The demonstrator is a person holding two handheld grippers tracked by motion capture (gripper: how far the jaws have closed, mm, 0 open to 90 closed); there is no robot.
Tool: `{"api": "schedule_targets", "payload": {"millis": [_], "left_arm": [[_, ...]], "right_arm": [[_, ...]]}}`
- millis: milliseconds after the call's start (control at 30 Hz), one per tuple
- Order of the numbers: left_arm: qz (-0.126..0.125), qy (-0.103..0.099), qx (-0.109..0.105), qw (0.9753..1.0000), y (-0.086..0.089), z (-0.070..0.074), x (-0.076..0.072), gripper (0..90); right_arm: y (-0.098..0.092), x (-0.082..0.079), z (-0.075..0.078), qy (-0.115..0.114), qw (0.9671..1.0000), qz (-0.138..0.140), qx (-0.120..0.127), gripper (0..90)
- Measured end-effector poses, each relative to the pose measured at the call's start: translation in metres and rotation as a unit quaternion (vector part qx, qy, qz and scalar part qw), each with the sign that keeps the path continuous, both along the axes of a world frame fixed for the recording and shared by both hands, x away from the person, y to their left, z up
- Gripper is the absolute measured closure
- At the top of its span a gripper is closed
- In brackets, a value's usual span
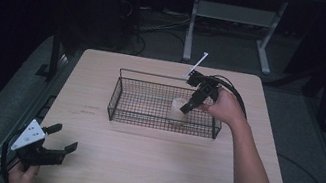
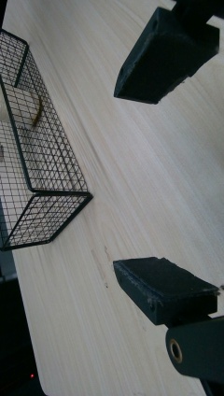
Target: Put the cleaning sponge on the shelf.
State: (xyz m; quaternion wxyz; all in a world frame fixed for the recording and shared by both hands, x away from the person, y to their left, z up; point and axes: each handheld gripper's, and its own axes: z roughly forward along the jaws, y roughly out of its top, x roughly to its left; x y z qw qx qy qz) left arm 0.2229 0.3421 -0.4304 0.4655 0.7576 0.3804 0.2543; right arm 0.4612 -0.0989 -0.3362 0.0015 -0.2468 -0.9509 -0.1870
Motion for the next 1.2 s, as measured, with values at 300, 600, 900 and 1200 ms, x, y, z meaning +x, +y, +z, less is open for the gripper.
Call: {"api": "schedule_targets", "payload": {"millis": [300,600,900,1200], "left_arm": [[0.0,0.0,-0.001,1.0,0.0,0.0,0.0,14.0],[0.001,0.0,0.0,1.0,0.0,0.0,0.0,13.9],[0.0,0.0,0.001,1.0,0.0,0.0,0.0,13.9],[-0.001,0.0,0.001,1.0,-0.001,0.0,0.0,13.9]], "right_arm": [[-0.008,-0.012,0.001,0.004,0.9999,0.008,0.007,16.8],[-0.016,-0.023,-0.001,0.004,0.9999,0.011,0.01,16.9],[-0.018,-0.036,0.001,0.0,0.9997,0.026,0.005,16.9],[-0.017,-0.048,0.003,-0.002,0.9993,0.037,0.005,16.9]]}}
